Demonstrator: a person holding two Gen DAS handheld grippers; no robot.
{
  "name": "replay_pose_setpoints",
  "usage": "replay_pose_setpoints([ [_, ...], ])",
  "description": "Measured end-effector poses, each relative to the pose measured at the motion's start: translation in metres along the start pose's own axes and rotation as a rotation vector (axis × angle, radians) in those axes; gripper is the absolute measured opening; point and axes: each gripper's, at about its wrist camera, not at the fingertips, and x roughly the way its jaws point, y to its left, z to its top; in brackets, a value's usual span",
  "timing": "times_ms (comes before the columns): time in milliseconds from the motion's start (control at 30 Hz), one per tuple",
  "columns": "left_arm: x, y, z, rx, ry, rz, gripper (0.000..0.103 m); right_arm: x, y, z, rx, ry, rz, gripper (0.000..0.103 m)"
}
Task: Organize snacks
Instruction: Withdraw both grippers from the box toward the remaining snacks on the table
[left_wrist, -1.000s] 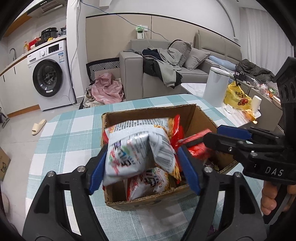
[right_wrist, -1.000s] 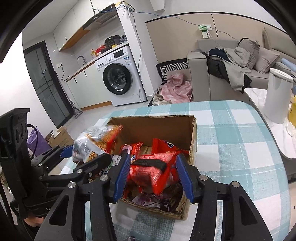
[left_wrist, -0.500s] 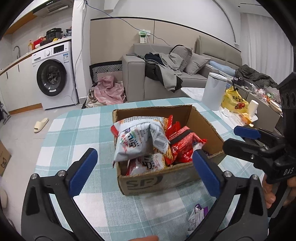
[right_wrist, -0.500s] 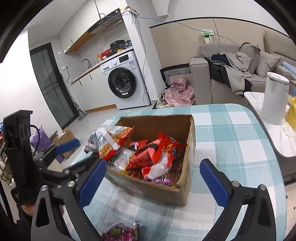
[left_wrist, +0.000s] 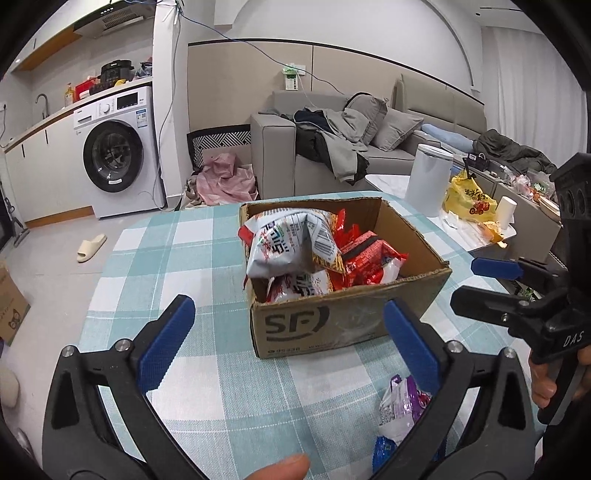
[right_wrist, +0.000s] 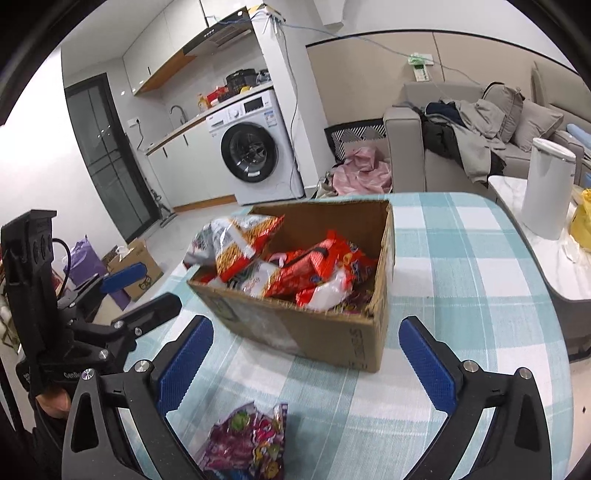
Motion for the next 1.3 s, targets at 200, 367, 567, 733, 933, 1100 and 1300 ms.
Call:
replay_pose_setpoints([
  [200,-0.013,-0.002,-0.011,0.001,0.002,0.002,0.102,-0.003,0.007,-0.015,-0.035,0.03,-0.005,0.103],
  [367,-0.019,-0.003,-0.021,0.005,0.015,0.004,0.102,-0.003,0.012,-0.026,-0.051,0.058,-0.003,0.103],
  [567,-0.026,-0.004,-0.031,0.009,0.031,0.007,0.102,-0.004,0.013,-0.039,-0.053,0.09,0.039,0.103],
  [733,-0.027,-0.001,-0.038,-0.009,0.048,0.006,0.102,-0.001,0.014,-0.05,-0.045,0.122,0.048,0.103],
  [933,-0.028,0.004,-0.048,-0.023,0.069,0.015,0.102,0.007,0.018,-0.063,-0.033,0.161,0.074,0.103],
  [1100,-0.027,0.009,-0.055,-0.036,0.081,0.03,0.102,0.018,0.026,-0.07,-0.033,0.196,0.099,0.102],
  [1300,-0.024,0.012,-0.061,-0.035,0.093,0.038,0.102,0.039,0.03,-0.079,-0.008,0.255,0.162,0.102],
])
